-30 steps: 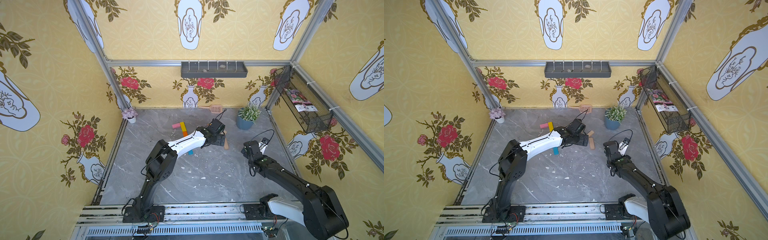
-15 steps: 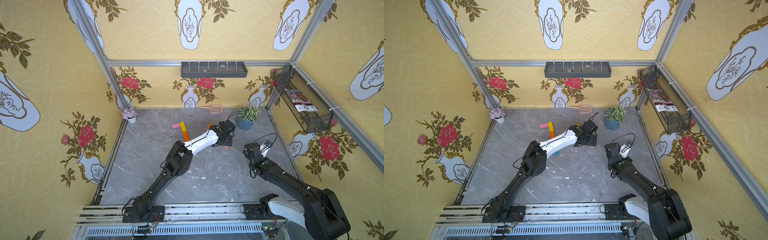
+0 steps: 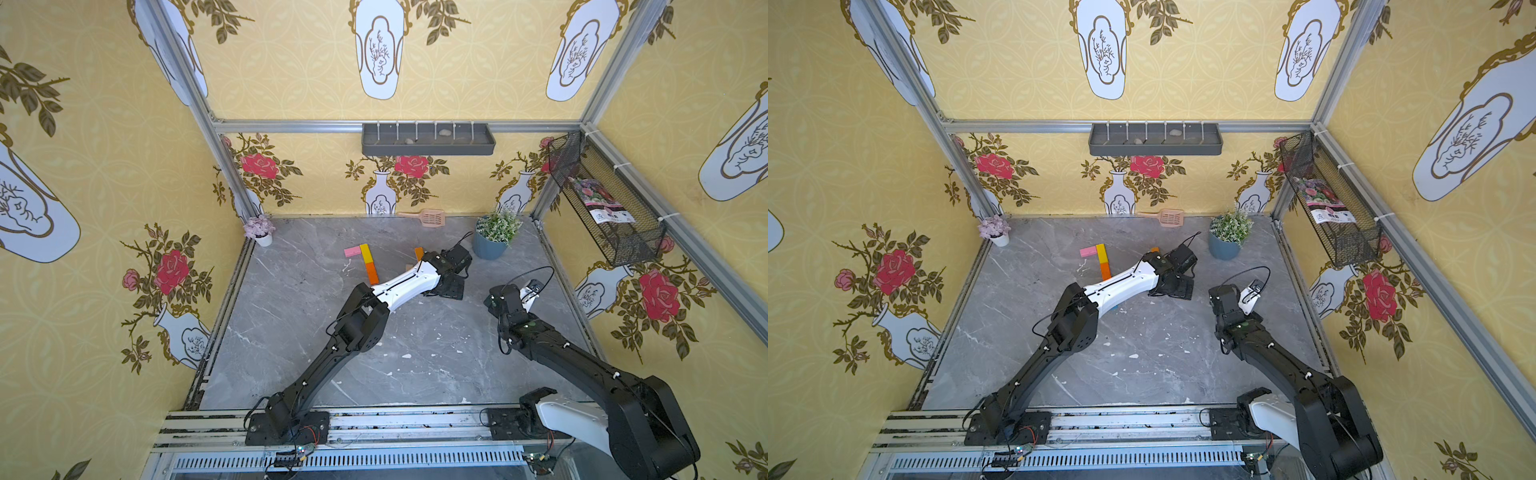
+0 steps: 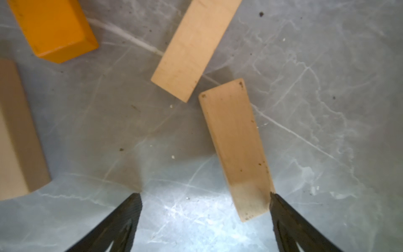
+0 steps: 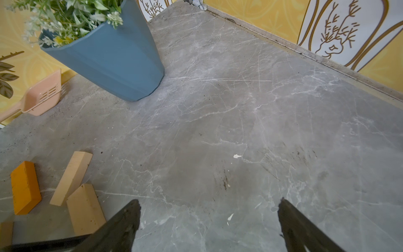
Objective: Assemble a giraffe with building blocks
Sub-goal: Adjust the building block at the center of the board.
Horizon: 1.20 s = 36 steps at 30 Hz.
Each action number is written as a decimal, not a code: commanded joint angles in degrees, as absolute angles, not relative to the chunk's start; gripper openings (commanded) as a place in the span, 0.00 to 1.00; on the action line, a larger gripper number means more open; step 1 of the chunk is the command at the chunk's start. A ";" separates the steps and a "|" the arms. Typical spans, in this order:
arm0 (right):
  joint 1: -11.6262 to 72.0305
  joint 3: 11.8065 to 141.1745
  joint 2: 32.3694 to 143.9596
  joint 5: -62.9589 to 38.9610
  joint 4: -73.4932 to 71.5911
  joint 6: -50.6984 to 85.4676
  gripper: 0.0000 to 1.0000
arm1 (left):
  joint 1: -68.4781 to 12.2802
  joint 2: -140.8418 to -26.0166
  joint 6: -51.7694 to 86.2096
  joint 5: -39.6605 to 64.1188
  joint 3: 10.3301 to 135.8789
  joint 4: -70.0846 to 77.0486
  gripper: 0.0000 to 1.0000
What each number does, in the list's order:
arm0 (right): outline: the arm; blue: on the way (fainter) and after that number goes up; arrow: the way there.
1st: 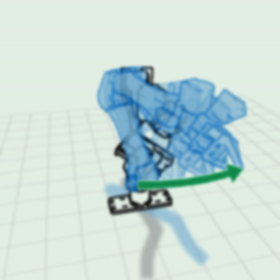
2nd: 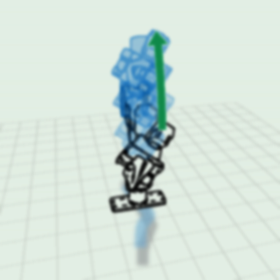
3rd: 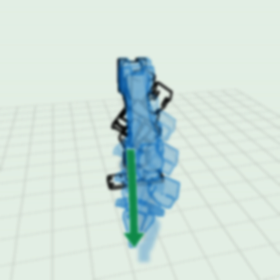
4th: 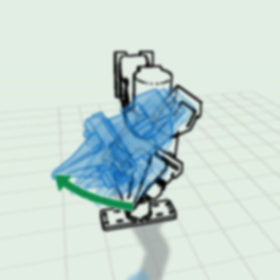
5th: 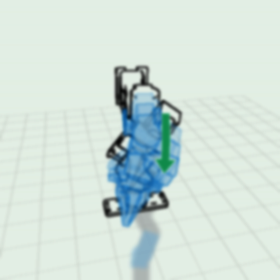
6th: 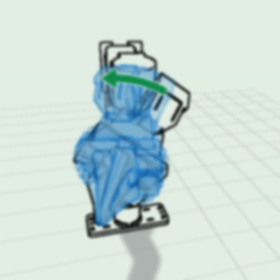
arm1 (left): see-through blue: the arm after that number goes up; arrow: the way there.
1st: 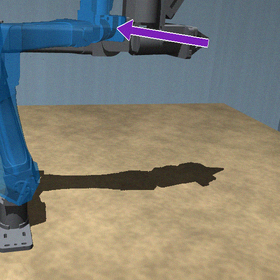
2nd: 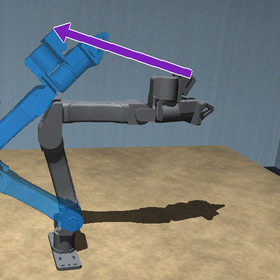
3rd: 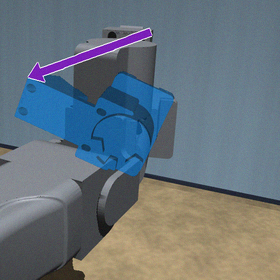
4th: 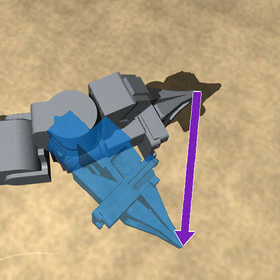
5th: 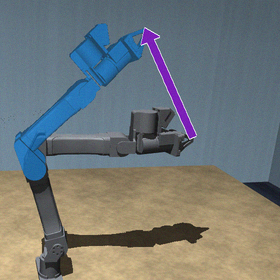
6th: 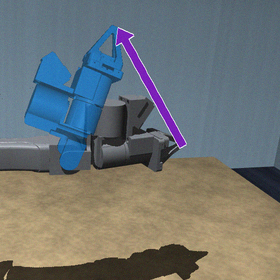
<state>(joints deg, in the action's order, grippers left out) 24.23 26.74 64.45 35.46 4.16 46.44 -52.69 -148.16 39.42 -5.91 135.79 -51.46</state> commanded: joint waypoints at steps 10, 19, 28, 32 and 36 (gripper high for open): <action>24.08 27.08 65.00 33.88 2.21 45.39 0.97 | -52.69 -151.42 41.83 -4.45 139.12 -51.60 0.82; 23.51 26.68 64.33 33.64 2.02 45.29 0.98 | -52.47 -153.42 38.72 -9.69 140.45 -64.21 0.73; 23.30 26.53 64.83 32.67 1.80 45.17 0.97 | -52.47 -137.89 30.05 -14.19 114.51 -49.87 0.64; 23.16 26.81 65.49 32.00 1.76 44.92 0.97 | -52.56 -133.16 19.45 -11.76 109.77 -43.64 0.77; 23.03 26.72 65.23 31.95 1.76 44.76 0.98 | -52.54 -132.91 8.47 -8.54 112.15 -41.58 0.86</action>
